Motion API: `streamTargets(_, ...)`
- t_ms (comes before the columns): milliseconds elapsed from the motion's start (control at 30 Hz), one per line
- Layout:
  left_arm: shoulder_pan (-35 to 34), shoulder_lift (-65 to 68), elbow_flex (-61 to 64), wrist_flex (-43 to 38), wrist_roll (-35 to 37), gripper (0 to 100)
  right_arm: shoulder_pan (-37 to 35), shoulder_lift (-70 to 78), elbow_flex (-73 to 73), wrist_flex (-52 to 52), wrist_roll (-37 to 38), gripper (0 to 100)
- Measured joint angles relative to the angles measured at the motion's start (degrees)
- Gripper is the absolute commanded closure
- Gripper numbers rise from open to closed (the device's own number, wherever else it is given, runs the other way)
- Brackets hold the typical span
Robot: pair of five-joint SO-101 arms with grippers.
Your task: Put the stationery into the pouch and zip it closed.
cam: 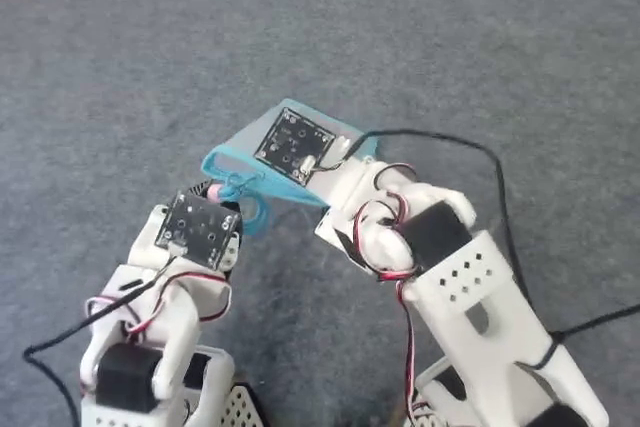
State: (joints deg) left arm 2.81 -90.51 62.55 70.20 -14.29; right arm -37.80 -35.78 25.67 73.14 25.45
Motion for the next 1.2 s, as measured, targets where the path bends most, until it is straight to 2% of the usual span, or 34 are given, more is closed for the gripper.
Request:
streamTargets(167,-2.4,-0.3,3.3,-1.8,-1.3,99,0.1,-0.3,6.2,-3.3,0.1,99.1)
streamTargets(300,-4.5,-0.2,3.8,-2.5,-1.6,99,4.0,-0.7,8.5,-4.7,1.7,99.1)
streamTargets(533,-11.2,0.8,10.3,-11.7,-1.9,99,11.2,-1.4,8.7,-4.9,4.7,99.1)
streamTargets(767,-16.9,13.5,10.2,-21.1,-1.9,99,19.1,-1.0,9.2,-6.6,6.7,99.1)
streamTargets(900,-16.9,20.5,10.2,-24.5,-1.9,99,21.0,-1.1,9.2,-7.9,6.9,99.1)
streamTargets(1033,-13.3,23.6,10.2,-24.6,-1.9,99,21.0,-1.1,9.2,-8.0,6.9,98.9)
streamTargets(1100,-10.7,23.8,10.2,-24.6,-1.9,99,19.3,-1.1,9.2,-6.9,6.8,98.5)
streamTargets(1200,-7.4,23.8,10.2,-24.4,-1.9,99,12.7,-1.1,11.6,-5.9,6.9,91.6)
